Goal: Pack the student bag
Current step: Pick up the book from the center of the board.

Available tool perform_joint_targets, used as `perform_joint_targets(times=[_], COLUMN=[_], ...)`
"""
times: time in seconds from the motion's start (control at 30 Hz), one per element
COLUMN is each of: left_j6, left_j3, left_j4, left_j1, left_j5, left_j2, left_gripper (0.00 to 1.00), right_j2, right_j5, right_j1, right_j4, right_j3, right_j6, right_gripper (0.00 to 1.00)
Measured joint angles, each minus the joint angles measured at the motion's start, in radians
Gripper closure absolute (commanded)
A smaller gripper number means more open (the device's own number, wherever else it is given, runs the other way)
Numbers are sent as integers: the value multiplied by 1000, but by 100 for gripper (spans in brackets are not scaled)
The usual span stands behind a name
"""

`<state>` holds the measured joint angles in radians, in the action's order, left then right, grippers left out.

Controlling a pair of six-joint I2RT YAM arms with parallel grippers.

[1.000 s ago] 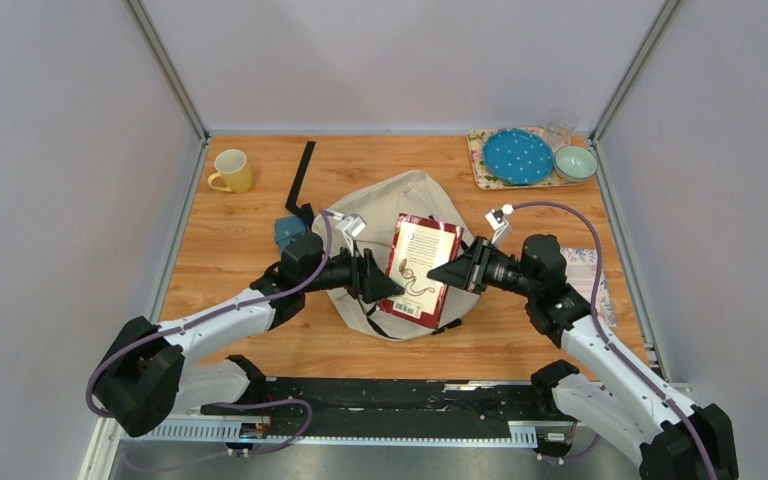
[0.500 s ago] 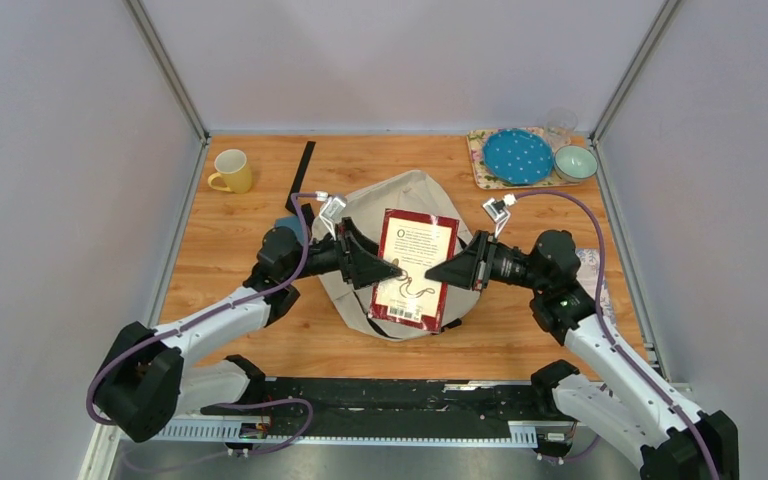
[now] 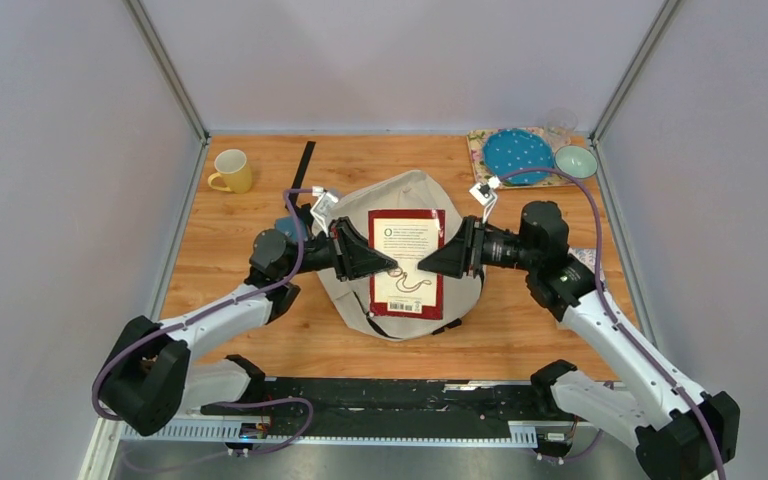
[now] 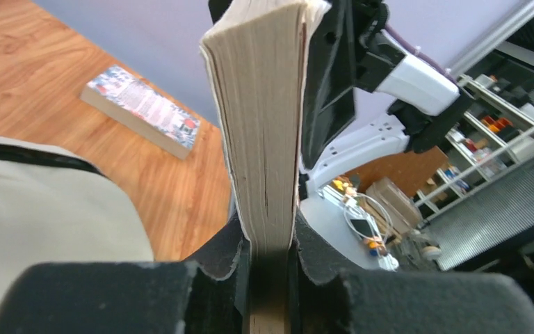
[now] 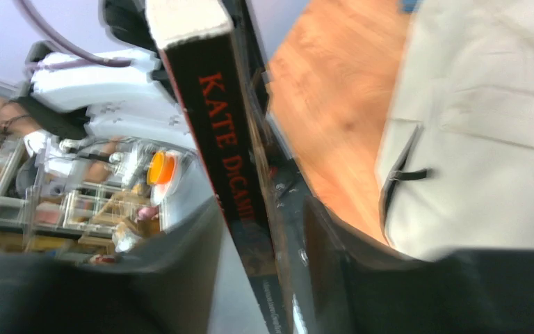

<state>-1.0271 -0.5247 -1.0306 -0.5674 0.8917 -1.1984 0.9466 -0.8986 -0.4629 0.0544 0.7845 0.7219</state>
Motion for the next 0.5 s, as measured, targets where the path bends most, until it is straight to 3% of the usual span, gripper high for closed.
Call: perform_joint_targets(times=[0.1, 0.27, 0.5], left_j6=[42, 128, 134], left_j3=[21, 150, 307], left_j4=[60, 184, 124], left_j1=[1, 1, 1], left_j5=[-56, -315, -669], left_j2=[26, 201, 327], left_gripper=[100, 100, 100], right_j2=[-14, -128, -294], right_j5=[153, 364, 511], right_j1=[-5, -3, -56], right_j4=[101, 143, 77], right_j3=[15, -96, -338], right_j6=[-9, 73, 249], right_gripper=[25, 23, 22])
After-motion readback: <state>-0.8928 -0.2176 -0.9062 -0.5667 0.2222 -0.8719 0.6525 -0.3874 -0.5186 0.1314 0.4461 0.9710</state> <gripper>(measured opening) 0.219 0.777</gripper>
